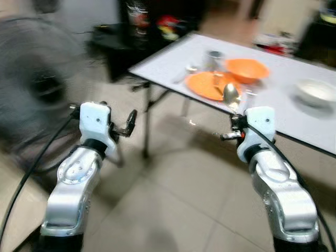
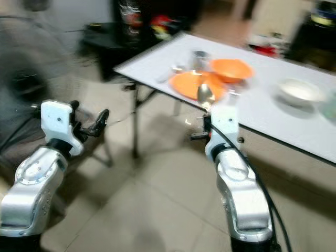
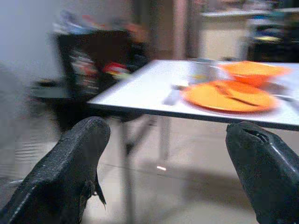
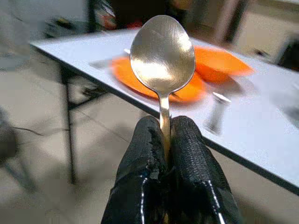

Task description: Setting the table

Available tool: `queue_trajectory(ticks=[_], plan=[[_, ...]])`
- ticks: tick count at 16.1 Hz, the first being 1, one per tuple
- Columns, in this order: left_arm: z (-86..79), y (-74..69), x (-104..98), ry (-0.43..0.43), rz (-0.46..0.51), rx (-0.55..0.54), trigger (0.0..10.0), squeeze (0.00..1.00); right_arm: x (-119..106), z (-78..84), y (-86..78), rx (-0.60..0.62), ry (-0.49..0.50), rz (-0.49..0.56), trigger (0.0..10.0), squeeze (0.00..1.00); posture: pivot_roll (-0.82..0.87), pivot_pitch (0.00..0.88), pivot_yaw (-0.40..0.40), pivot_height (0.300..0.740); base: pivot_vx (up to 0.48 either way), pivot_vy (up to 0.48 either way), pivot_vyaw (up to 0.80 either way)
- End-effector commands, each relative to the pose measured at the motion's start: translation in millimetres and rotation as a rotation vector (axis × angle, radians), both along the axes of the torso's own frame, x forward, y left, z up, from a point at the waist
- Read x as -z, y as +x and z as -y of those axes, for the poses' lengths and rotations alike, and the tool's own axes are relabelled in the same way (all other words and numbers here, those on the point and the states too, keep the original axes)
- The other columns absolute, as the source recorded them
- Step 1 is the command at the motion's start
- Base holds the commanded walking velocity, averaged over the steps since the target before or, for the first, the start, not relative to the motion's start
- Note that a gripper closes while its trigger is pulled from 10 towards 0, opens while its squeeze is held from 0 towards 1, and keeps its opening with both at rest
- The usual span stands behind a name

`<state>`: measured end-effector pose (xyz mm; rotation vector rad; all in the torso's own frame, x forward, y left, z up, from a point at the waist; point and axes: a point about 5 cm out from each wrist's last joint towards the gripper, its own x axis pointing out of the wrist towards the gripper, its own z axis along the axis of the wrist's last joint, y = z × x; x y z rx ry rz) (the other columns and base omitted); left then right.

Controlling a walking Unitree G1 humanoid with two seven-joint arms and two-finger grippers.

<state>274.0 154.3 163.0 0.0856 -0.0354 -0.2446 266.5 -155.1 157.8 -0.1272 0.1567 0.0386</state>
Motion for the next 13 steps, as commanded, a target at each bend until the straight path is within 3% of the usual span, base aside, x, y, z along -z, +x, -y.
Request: queue_trajectory(ticks=[1, 5, 11, 13], plan=[[-3.9, 1.4, -2.5, 0.01, 0.008, -0.011, 10.0, 0.0, -3.3, -2.0, 0.5, -0.005, -0.005, 0.012, 10.0, 0.0, 0.06, 0.0, -0.035, 0.74, 0.3, 0.0, -0.8], [-3.9, 0.8, 0.2, 0.013, -0.001, -0.006, 10.0, 0.0, -2.0, -1.7, -0.2, -0.002, 0.002, 0.004, 10.0, 0.0, 0.06, 0.0, -0.034, 0.74, 0.302, 0.0, -0.8], [-3.4, -2.1, -1.6, 0.014, -0.008, 0.022, 10.0, 0.0, -7.2, -6.1, -1.0, -0.016, 0.023, 0.016, 10.0, 0.0, 0.07, 0.0, -0.02, 0.74, 0.301, 0.0, 0.0], [-2.1, -3.6, -1.9, 0.064, -0.005, 0.052, 10.0, 0.0, -5.1, -3.2, 1.7, -0.005, 0.028, -0.002, 10.0, 0.0, 0.07, 0.0, -0.021, 0.74, 0.3, 0.0, -0.28]])
